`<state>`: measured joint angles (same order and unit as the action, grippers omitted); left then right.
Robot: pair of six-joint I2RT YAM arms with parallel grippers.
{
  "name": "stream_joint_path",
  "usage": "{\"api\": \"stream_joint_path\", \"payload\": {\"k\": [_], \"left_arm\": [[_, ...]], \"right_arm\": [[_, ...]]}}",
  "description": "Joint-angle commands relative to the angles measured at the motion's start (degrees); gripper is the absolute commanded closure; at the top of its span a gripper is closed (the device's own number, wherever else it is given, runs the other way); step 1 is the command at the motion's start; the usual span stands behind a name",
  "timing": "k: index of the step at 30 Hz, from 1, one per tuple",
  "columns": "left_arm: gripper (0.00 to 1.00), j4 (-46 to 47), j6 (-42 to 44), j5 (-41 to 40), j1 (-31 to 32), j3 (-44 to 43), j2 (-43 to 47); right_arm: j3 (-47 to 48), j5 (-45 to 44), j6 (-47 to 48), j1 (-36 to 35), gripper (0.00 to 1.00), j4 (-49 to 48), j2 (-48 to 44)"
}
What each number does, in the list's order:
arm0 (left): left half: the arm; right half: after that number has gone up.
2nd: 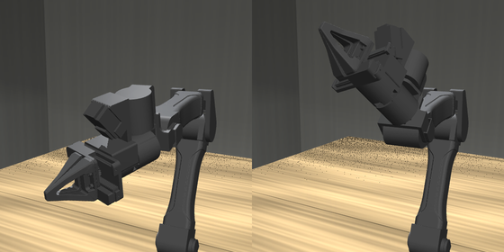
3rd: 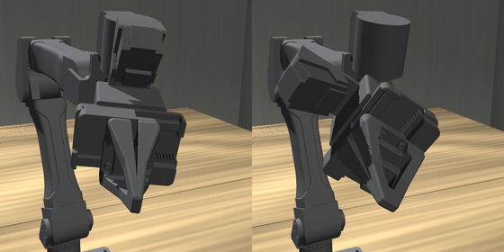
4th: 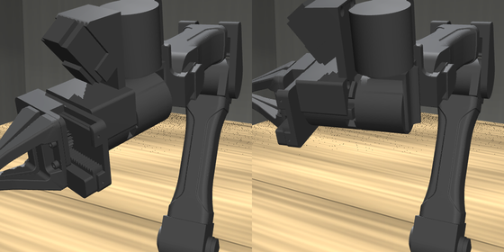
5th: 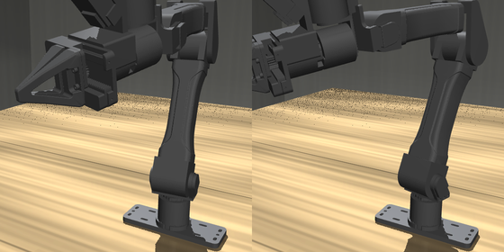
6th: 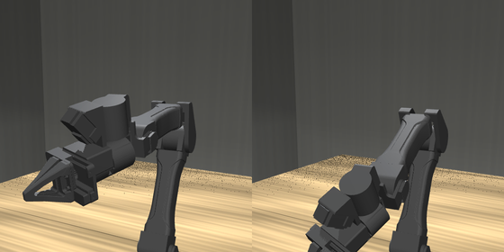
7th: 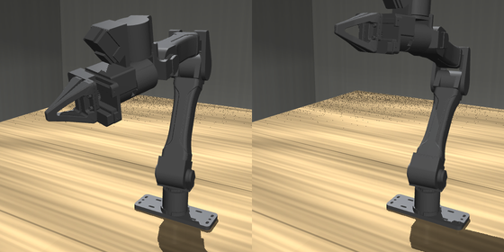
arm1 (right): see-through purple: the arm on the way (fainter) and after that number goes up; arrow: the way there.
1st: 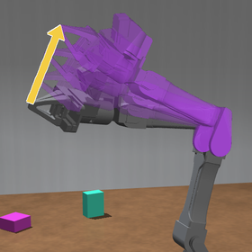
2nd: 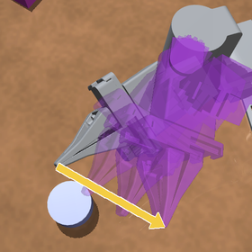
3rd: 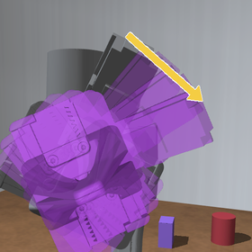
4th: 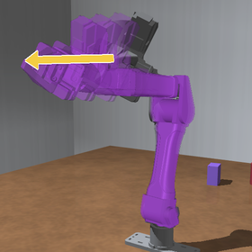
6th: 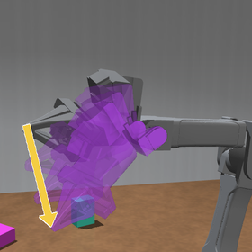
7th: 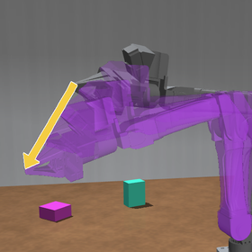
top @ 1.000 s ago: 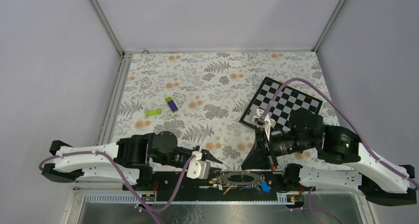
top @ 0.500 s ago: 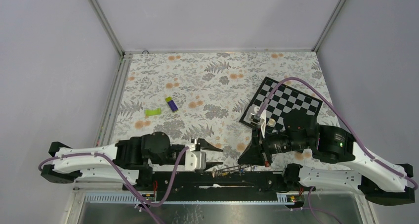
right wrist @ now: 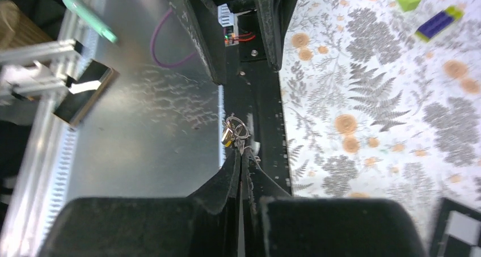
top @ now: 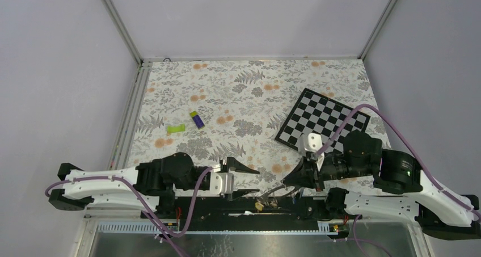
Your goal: Remove the keys from the keyring
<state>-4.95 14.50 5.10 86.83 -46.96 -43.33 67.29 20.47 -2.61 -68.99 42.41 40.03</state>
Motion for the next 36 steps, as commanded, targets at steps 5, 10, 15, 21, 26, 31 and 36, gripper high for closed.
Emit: {"api": "stream_joint_path", "payload": {"k": [5,10,15,21,26,31,36], "left_arm": [[0.49,10.1,-2.0,1.2,-0.2,0.0,-2.6],[0.50,18.4,-3.6,-0.6,-0.2,1.5,-6.0],[0.54,21.9,-4.3,-2.6,-0.2,1.7,-8.6],[0.55,28.1,-4.8,-4.0,-0.2,4.4,-7.3],[0.55,30.3,-4.9,-3.7,-0.2,5.2,-6.7],[0.55,33.5,-5.8,-2.6,-0.2,5.9,-7.1],[0.56,39.5,-7.6,1.5,-0.2,7.7,-8.0]], "right_arm": [[6.0,4.8,26.5,-0.2,0.95,6.2,1.7],[8.7,4.5,33.7,-0.1,0.94,7.6,3.0],[8.3,6.3,37.1,-0.2,1.00,3.9,2.1],[8.2,11.3,43.5,-0.1,1.00,3.8,0.4],[9.0,13.6,46.1,-0.1,1.00,4.1,0.1],[9.1,15.4,46.6,-0.1,1.00,2.3,0.1],[8.2,15.8,46.8,-0.1,1.00,-0.6,-0.3]]}}
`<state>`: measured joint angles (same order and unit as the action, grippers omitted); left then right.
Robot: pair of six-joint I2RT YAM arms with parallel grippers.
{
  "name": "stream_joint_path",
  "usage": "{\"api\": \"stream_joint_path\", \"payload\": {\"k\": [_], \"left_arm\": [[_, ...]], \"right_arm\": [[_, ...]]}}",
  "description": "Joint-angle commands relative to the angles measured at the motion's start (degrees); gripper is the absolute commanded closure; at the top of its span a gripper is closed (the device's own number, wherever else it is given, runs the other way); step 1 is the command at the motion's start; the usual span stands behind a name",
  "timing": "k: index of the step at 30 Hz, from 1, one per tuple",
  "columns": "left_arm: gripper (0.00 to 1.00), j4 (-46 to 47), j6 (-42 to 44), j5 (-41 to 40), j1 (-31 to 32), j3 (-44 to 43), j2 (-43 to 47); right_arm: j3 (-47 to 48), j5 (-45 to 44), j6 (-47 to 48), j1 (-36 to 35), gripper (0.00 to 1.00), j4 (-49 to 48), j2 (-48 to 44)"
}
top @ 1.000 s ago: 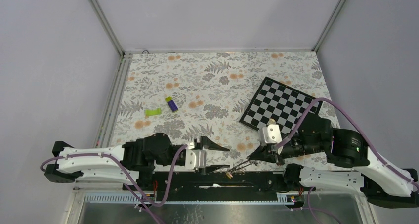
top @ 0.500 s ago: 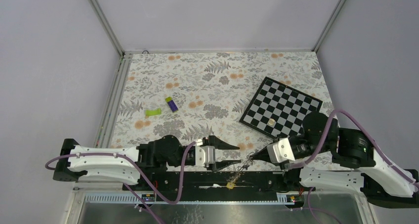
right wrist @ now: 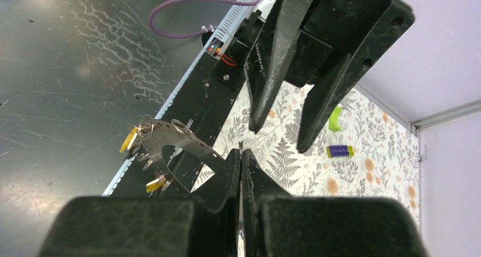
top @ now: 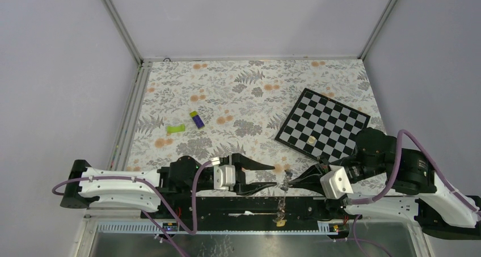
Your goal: Remove the keys from the keyring
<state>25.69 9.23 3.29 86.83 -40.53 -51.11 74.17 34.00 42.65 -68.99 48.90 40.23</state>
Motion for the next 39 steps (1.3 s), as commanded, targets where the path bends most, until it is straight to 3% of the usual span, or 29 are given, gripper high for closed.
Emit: {"api": "stream_joint_path", "payload": {"k": [1,15,27,39], "left_arm": [[0.56,9.6,-2.8,3.6,-0.2,1.6,-0.4],[0.61,20.2,-5.9,7.2,-0.2,5.0,-0.7],[0.68,21.8,-7.2,8.3,-0.2,4.9,-2.7],[0.67,24.0,-8.1,7.2,-0.2,5.8,-3.6]], "right_arm": [[1.1,2.6,1.5,-0.1,1.00,-8.0,-0.6],[-1.4,3.6,1.4,-0.2,1.00,-13.6,-1.1],[-3.5,2.8,1.3,-0.2,1.00,-17.0,-2.4],[-3.8,4.2,0.8,-0.1,1.00,-19.2,-2.7]]}}
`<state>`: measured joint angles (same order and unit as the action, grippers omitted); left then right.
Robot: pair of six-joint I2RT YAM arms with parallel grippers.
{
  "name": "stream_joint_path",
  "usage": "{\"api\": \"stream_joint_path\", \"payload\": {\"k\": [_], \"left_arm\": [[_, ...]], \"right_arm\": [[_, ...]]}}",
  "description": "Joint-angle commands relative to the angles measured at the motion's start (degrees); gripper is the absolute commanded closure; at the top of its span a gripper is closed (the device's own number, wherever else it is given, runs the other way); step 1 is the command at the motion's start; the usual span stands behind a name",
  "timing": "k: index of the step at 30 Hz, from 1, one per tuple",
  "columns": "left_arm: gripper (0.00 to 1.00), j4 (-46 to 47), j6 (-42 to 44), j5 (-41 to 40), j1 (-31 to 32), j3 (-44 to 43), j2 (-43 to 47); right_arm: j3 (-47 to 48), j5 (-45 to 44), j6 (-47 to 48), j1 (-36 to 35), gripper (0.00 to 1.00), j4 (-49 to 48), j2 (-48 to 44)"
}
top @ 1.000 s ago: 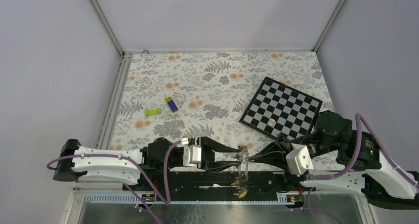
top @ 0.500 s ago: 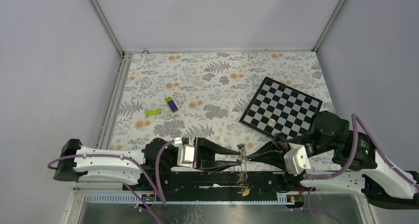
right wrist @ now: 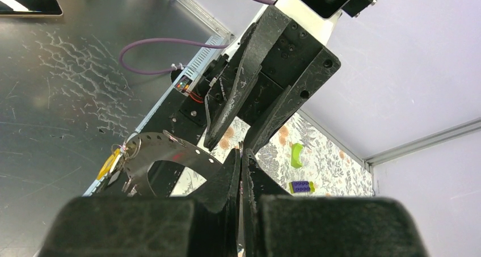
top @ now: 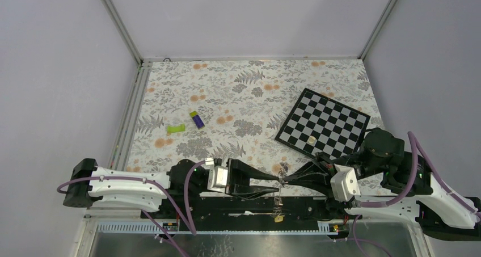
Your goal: Remove the keys from the keyring
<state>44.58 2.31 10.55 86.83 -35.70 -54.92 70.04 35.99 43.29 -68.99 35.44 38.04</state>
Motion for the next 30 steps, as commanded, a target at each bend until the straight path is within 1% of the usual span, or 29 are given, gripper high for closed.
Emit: {"api": "stream_joint_path", "payload": {"k": [1,18,30], "left_arm": [[0.67,5.3,-1.2,-0.4,-0.2,1.1,0.2],[0.65,7.2,-1.1,-0.6,-0.2,1.2,-0.3],[0.67,7.4,-1.1,0.2,-0.2,0.5,-1.2]], "right_arm": [[0.3,2.3,0.1,-0.1,1.00,-5.9,-0.5],[-1.1,3.9,-1.2,-0.1,1.00,-7.9,-0.5],[-2.1,3.8,-1.4,-0.1,1.00,-8.3,-0.3]]}}
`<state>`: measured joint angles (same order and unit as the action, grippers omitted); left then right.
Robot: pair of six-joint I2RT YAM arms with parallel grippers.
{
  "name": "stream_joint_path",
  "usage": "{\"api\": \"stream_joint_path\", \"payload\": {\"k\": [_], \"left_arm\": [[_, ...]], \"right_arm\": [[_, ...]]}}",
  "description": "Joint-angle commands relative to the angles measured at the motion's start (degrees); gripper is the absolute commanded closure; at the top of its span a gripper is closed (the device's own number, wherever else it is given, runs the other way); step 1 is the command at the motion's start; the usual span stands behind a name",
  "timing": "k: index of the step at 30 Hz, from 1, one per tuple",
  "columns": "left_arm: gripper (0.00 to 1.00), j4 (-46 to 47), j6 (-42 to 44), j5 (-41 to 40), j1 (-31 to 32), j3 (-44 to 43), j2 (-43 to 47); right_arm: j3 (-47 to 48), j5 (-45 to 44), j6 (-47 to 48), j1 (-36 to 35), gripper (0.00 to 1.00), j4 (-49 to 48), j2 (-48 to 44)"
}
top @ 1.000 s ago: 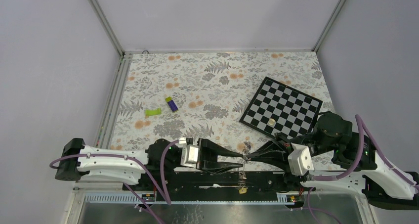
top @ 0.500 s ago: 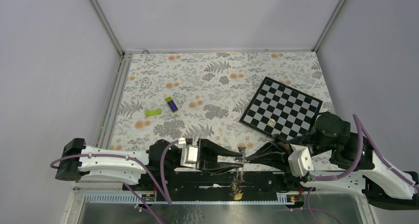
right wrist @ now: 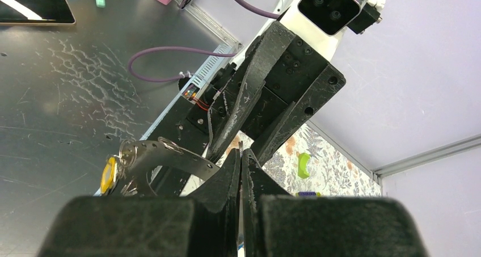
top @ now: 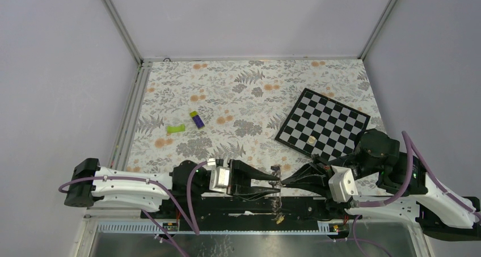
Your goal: Remove the keys from the keyring
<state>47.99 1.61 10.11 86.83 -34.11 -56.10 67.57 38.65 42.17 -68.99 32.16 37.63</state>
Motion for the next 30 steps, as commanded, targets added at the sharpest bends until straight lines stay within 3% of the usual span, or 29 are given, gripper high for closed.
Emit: {"api": "stream_joint_path", "payload": {"k": [1,11,15,19,30], "left_arm": [[0.67,3.9,-0.4,0.6,-0.2,-1.0,-0.1],[0.82,4.0,-0.3,-0.8,-0.2,-1.0,0.2],[1.00,4.7,-0.3,-1.7,-0.2,-0.6,0.6],[1.00,3.5,0.5,-2.1,-0.2,-0.4,1.8],[1.00,-27.6,12.2,2.5,-0.2,-12.0,5.1]], "right_arm": [[0.3,1.2,-0.2,-0.1,1.00,-5.2,0.1],[0.0,1.6,-0.4,-0.1,1.00,-4.9,0.3],[-0.1,1.3,-0.7,-0.1,1.00,-4.8,-0.1],[-0.3,0.6,-0.9,-0.1,1.00,-4.3,-1.0],[-1.0,0.3,-2.2,-0.1,1.00,-2.0,-3.1]]}}
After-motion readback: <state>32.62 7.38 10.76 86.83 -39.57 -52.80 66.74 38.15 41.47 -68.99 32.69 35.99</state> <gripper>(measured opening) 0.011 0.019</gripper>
